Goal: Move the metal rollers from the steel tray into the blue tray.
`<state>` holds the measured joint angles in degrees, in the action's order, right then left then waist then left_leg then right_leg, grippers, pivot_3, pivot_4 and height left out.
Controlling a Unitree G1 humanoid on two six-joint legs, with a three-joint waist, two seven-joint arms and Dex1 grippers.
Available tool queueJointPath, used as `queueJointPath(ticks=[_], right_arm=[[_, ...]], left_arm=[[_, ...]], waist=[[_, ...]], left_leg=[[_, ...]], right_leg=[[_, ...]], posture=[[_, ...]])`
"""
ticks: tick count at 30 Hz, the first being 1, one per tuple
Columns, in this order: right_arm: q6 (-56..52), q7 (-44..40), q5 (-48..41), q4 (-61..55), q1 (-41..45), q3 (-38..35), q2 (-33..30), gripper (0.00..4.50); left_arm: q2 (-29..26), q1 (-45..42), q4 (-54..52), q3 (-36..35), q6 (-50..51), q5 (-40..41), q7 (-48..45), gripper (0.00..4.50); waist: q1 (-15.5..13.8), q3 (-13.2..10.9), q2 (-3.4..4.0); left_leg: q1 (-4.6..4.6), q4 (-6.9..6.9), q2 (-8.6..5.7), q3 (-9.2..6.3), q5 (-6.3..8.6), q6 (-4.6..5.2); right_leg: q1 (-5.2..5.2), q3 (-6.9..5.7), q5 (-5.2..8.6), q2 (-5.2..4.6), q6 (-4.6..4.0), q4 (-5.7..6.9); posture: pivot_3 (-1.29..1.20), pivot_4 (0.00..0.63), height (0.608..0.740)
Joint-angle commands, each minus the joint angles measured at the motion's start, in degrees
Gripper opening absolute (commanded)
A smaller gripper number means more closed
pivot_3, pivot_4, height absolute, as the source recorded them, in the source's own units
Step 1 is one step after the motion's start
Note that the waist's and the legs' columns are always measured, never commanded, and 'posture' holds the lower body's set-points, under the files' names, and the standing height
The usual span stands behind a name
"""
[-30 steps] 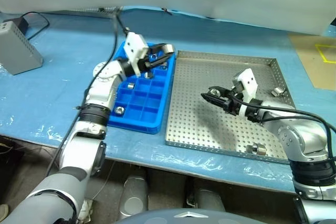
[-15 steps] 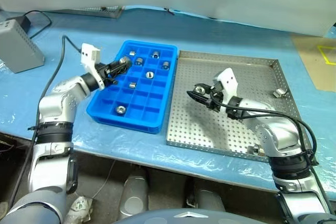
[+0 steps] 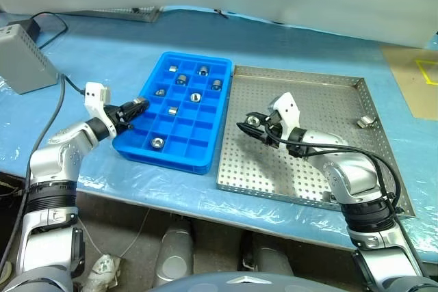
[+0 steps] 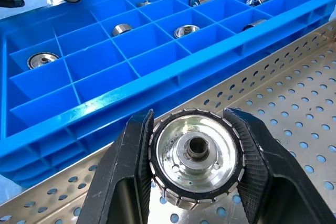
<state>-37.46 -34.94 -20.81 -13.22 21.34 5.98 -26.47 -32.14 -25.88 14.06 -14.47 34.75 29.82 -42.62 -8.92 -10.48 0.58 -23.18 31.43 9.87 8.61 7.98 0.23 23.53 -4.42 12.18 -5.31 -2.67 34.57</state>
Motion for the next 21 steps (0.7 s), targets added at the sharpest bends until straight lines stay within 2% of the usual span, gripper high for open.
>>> queueJointPath(ticks=[1,11,18,19,21], right_arm=[[0.9,-0.4,0.0,-1.7,0.0,-0.9,-0.2,1.73],[1.9,0.1,1.5,-0.1,-0.4,-0.6,0.4,1.73],[2.2,0.0,2.0,0.2,-0.8,-0.9,0.4,1.73],[2.3,-0.1,2.0,0.3,-0.8,-0.8,0.4,1.73],[2.4,-0.2,1.9,0.3,-0.8,-0.8,0.6,1.73]], left_arm=[[-2.4,1.0,-1.5,-0.1,-1.3,-0.8,-1.9,1.31],[-0.5,-0.5,3.1,3.2,-5.2,-5.0,-0.6,1.31],[-1.6,-0.2,6.1,3.3,-6.6,-6.6,-1.1,3.48],[-1.8,-0.7,6.7,3.1,-7.1,-6.7,-1.0,3.72],[-1.9,-1.9,7.9,2.7,-7.5,-6.6,-0.7,3.72]], waist=[[0.1,0.0,0.0],[0.1,0.0,-0.01],[0.4,0.0,0.0],[0.5,0.0,0.0],[0.6,0.0,0.0]], left_leg=[[0.01,-0.01,0.0,0.0,0.0,0.0],[0.13,-0.13,0.0,0.0,-0.08,-0.12],[0.32,-0.15,0.0,0.01,-0.09,-0.13],[0.4,-0.17,0.01,0.01,-0.1,-0.16],[0.61,-0.29,0.02,0.02,-0.15,-0.24]], right_leg=[[0.0,0.01,0.0,0.0,0.0,0.0],[-0.01,0.02,0.09,0.03,0.13,0.04],[-0.15,0.05,0.1,0.03,0.15,0.05],[-0.17,0.07,0.11,0.04,0.17,0.06],[-0.24,0.13,0.12,0.11,0.18,0.09]], posture=[[0.22,0.15,0.74],[0.21,0.15,0.74],[0.2,0.15,0.74],[0.2,0.15,0.74],[0.2,0.15,0.74]])
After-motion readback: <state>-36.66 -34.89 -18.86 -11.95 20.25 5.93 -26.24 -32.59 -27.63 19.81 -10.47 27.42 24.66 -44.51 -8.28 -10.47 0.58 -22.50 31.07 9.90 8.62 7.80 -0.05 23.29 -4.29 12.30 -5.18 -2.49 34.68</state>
